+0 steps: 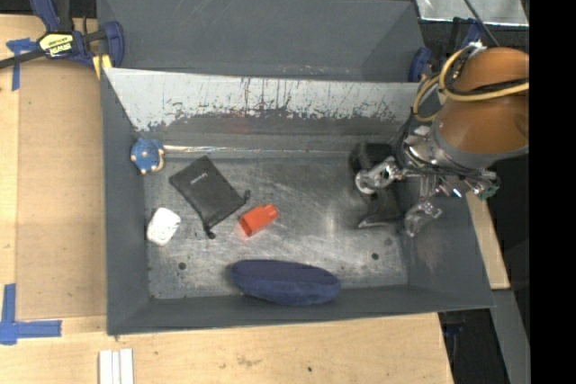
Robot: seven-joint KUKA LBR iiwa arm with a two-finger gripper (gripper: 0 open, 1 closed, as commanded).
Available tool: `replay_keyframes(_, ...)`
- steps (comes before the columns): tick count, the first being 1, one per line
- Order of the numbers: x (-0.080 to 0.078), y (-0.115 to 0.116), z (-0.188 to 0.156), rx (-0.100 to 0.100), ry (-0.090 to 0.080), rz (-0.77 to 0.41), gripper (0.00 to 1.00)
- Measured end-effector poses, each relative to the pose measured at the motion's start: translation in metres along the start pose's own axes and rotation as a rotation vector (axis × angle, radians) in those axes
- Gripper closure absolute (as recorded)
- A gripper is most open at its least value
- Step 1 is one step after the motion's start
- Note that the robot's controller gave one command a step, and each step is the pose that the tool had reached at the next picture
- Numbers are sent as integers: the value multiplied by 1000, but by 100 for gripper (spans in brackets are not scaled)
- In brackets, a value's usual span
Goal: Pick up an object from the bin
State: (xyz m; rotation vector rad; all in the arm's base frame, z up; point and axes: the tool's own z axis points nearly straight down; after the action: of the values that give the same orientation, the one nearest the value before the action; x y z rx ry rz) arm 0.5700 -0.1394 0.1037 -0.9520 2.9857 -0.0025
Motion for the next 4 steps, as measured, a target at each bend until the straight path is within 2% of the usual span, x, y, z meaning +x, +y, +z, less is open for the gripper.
replay_keyframes(1,-10,-5,1,0,-2,-413,0)
replay_keyframes(2,-31,-7,28,-27,-5,-693,0)
replay_keyframes(3,-46,0,29,-45,-6,-1272,0)
replay_keyframes(4,-43,-9,27,-24,1,-1270,100)
